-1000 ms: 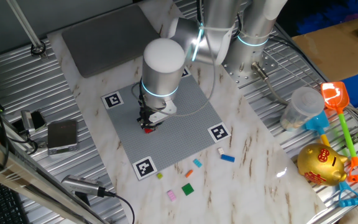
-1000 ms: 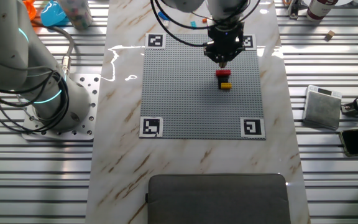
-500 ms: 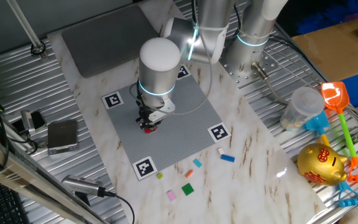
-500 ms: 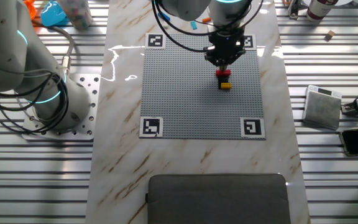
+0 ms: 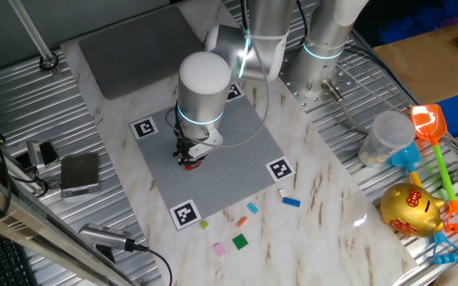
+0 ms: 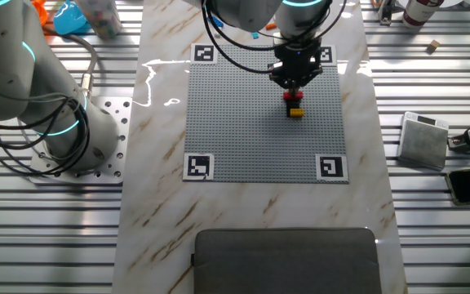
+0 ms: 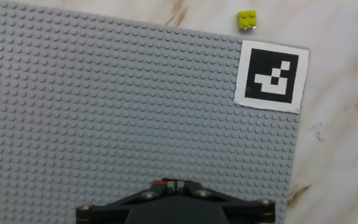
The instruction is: Build with small Lego blocks
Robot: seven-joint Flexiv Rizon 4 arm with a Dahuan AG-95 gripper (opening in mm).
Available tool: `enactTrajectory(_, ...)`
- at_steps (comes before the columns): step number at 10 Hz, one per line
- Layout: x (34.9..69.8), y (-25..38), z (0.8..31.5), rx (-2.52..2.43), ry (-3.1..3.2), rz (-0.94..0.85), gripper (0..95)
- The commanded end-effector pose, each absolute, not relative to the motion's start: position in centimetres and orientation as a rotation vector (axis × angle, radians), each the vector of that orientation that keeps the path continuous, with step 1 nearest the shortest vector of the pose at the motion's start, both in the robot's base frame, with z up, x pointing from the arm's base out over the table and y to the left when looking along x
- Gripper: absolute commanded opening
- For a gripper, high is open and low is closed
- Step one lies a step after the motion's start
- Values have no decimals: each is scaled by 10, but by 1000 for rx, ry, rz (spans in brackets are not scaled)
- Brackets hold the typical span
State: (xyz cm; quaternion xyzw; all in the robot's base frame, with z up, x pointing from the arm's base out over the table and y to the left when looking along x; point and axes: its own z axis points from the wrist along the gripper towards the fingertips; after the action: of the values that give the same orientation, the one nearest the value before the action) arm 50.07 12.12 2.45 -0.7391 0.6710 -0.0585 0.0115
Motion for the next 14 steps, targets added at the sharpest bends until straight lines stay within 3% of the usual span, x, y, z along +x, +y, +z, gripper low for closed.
enactTrajectory(1, 500, 121, 25, -2306, 2092, -185, 0)
enactTrajectory(14, 501, 119, 18, -2304, 2053, -185, 0)
